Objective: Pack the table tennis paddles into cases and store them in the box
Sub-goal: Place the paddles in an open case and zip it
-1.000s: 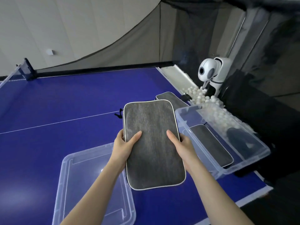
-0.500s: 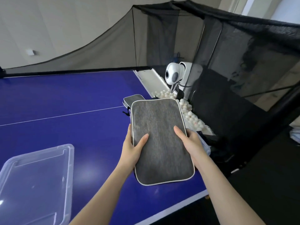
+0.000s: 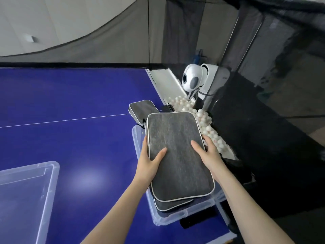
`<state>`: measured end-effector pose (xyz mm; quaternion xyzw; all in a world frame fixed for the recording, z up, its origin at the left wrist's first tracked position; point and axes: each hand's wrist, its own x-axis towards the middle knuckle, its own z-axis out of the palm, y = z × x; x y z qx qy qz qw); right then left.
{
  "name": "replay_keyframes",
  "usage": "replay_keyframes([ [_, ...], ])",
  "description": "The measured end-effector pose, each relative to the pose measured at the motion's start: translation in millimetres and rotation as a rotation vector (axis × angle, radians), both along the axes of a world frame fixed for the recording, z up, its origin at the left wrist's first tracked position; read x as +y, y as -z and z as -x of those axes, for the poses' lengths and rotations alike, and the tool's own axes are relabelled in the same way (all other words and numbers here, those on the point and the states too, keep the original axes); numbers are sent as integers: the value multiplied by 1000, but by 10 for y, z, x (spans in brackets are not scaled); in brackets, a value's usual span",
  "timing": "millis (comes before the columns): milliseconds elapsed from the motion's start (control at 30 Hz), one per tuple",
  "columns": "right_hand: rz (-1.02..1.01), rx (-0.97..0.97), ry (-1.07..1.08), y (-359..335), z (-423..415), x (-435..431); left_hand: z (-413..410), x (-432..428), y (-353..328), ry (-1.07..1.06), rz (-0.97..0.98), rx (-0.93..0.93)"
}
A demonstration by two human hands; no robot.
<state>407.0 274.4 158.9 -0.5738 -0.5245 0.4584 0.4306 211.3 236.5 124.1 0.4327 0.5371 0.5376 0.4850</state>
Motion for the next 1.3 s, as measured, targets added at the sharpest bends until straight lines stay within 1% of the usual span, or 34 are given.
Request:
replay_keyframes([
  [133,89,-6,-63,115,-77,294,-100,159,91,-31,80,-7],
  [300,273,-21,-194,431,-189,598,-204,264,305,-89,215,-26],
  [533,380,-40,-188,1073,-217,699,-346,407,718,-180,481,-45],
  [733,477,-20,-171,1490,-223,634,-435,440,974,-257,646,56],
  [1000,427,-29,-194,1547,-173,740,-489,508,1054,-352,661,135],
  [1300,399,-71,-216,1638,-173,725,-502,453,1116,-336,708,185],
])
